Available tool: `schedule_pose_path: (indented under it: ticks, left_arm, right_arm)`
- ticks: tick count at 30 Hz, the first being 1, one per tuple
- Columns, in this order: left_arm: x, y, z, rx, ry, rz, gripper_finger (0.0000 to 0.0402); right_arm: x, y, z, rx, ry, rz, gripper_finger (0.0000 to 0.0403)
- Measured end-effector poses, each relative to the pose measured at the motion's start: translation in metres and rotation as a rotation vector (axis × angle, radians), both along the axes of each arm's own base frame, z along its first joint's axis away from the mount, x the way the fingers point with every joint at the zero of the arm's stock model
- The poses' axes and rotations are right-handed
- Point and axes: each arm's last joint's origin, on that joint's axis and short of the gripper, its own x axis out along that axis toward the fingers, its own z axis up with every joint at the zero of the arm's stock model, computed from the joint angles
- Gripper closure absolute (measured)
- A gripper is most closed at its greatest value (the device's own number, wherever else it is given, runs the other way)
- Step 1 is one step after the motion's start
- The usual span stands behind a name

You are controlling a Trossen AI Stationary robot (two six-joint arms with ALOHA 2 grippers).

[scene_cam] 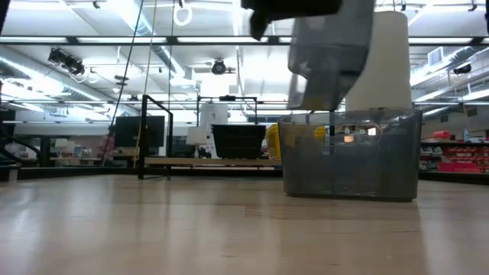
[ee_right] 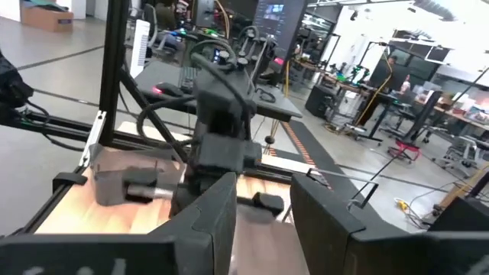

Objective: Stack baskets on shelf by color
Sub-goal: Stack the top left gray bin on top of the right gray bin

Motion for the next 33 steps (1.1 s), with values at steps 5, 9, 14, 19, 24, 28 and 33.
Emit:
schedule_pose_path:
  ticks: [5,9,14,19,24,28,33]
  left_arm:
    - [0.024,-0.004,0.001,0.099,0.180,-0.017,0.0391]
    - [0.034,-0.007,0.001,0.129,0.335,-0.044,0.0391]
    - [0.038,-0.010,0.005,0.123,0.435,-0.094,0.0391]
    - [0.033,-0.009,-0.002,0.141,0.528,-0.098,0.0391]
    - [0.031,-0.012,-0.003,0.141,0.549,-0.101,0.0391]
    - [0.026,-0.011,-0.006,0.134,0.605,-0.106,0.0391]
    - [0.021,-0.010,-0.010,0.125,0.677,-0.097,0.0391]
  right_arm:
    - [0.000,0.000,0.000,0.001,0.000,0.001,0.0273]
    - [0.000,0.000,0.000,0.002,0.000,0.003,0.0273]
    - [0.000,0.000,0.000,0.002,0.001,0.003,0.0273]
    - [0.000,0.000,0.000,0.003,0.000,0.004,0.0273]
    - [0.001,0.001,-0.003,-0.008,-0.005,0.004,0.0273]
    - [0.001,0.001,-0.002,-0.004,-0.012,0.003,0.0273]
    - [0.001,0.001,-0.002,-0.005,-0.013,0.003,0.0273]
